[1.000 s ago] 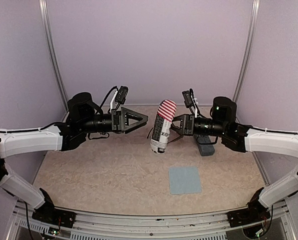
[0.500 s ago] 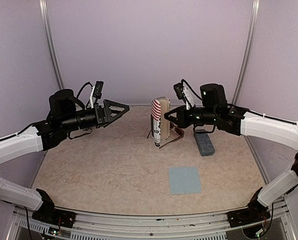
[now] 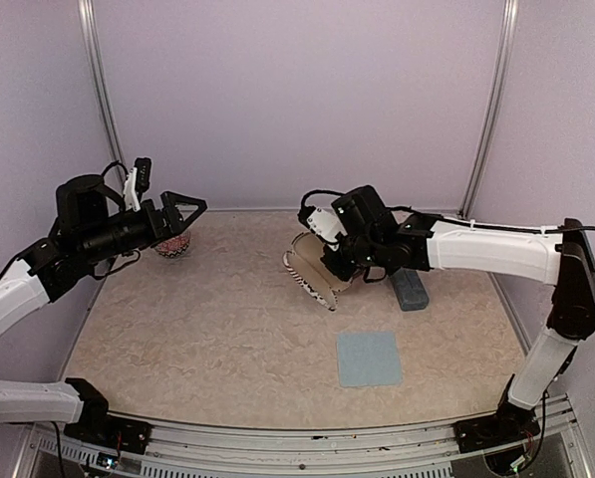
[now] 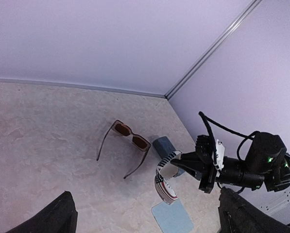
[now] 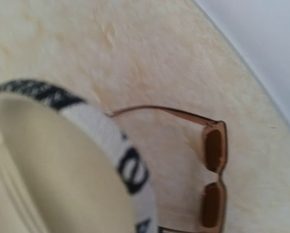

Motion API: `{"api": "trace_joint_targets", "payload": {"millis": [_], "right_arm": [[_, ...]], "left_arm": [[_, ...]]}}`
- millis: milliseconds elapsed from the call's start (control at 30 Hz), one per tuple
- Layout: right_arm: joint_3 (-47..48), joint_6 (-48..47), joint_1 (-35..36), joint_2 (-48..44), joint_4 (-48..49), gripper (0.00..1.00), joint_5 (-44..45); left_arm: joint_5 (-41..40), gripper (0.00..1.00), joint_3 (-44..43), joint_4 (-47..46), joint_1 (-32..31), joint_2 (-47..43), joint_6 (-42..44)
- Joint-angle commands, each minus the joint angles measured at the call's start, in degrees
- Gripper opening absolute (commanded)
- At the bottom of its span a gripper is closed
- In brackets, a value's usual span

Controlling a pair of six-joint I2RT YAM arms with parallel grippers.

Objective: Organize the sunglasses
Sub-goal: Place the opened sunglasses case at the center of the board.

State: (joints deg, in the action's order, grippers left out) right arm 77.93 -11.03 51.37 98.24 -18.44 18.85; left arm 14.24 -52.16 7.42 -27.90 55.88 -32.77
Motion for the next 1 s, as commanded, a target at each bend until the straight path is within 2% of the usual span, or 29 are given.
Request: {"api": "trace_joint_targets", "payload": {"millis": [0, 267, 533, 867, 967], "right_arm": [[3.35, -11.04, 3.59, 4.49, -1.58, 0.0, 14.34], [7.87, -22.65, 7.98, 13.69, -0.18, 0.0, 22.96], [14.55, -26.57, 9.54, 21.43, -1.46, 0.0, 26.21], [27.97, -22.71, 10.3, 32.73, -12.16, 0.03, 30.39], [31.76, -20.04, 10.67, 35.36, -16.63, 0.1, 29.85]], "left_arm": [[-7.01, 0.99, -2.69, 6.72, 1.43, -2.74, 3.39], [-18.31, 0.99, -4.37, 12.63, 1.85, -5.8, 4.6], [-19.67, 0.99, -2.81, 13.56, 1.98, -7.01, 5.05], [-18.72, 0.99, -1.7, 13.37, 1.99, -7.09, 5.74], [-18.56, 0.99, -1.05, 13.02, 1.98, -7.25, 5.81]]}}
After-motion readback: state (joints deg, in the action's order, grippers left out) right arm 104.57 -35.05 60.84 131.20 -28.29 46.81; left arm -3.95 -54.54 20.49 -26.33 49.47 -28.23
